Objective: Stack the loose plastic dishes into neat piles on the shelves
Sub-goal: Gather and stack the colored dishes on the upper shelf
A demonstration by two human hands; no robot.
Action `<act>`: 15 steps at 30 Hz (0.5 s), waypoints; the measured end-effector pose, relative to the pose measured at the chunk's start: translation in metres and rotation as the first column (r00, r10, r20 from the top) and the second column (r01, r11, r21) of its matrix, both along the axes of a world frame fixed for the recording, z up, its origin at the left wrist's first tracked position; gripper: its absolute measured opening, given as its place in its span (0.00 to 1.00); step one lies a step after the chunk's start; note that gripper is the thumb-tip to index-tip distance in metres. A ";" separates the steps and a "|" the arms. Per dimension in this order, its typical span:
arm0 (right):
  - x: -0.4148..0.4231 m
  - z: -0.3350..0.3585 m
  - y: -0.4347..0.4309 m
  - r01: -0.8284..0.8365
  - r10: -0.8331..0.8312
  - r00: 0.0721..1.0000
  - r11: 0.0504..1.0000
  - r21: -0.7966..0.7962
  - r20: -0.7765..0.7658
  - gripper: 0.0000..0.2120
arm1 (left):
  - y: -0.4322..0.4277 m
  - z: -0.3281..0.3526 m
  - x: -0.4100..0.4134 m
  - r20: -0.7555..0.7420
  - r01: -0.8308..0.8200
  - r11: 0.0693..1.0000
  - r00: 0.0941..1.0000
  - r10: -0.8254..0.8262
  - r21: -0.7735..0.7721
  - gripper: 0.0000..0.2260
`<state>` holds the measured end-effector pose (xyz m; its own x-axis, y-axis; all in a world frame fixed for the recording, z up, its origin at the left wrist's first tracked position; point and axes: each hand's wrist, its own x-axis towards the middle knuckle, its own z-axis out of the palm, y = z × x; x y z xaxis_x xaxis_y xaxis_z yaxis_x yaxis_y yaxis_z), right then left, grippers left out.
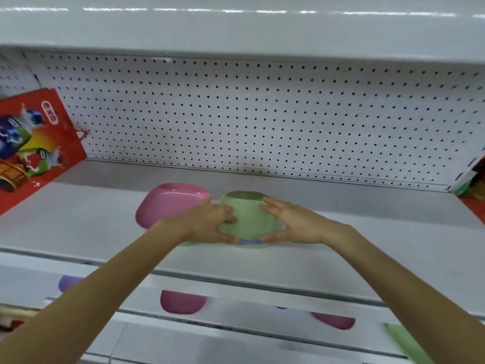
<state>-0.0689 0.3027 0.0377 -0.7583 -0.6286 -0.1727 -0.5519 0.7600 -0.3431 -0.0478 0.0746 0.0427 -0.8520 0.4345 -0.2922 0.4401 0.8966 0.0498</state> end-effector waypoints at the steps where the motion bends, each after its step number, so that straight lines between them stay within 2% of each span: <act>1: -0.002 0.001 -0.003 -0.009 0.010 1.000 0.999 0.032 -0.025 0.43 | 0.000 -0.001 0.000 -0.005 0.009 0.999 1.000 -0.009 -0.032 0.31; 4: -0.004 0.003 -0.010 -0.004 0.008 0.999 0.992 0.127 -0.033 0.43 | 0.002 -0.004 -0.003 0.002 0.022 0.998 1.000 -0.022 -0.064 0.34; 9: -0.005 -0.004 -0.013 -0.003 0.009 1.000 0.971 0.239 -0.023 0.34 | 0.002 -0.009 -0.009 0.002 0.028 0.999 1.000 -0.028 -0.020 0.32; 15: -0.018 -0.002 -0.022 -0.041 0.033 0.999 0.928 0.371 0.026 0.35 | 0.000 -0.014 -0.022 0.010 0.056 0.997 0.998 -0.056 -0.046 0.29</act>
<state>-0.0871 0.2809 0.0358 -0.7301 -0.5443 -0.4132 -0.5783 0.8142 -0.0508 -0.0700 0.0748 0.0288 -0.8243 0.4672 -0.3199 0.4892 0.8721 0.0130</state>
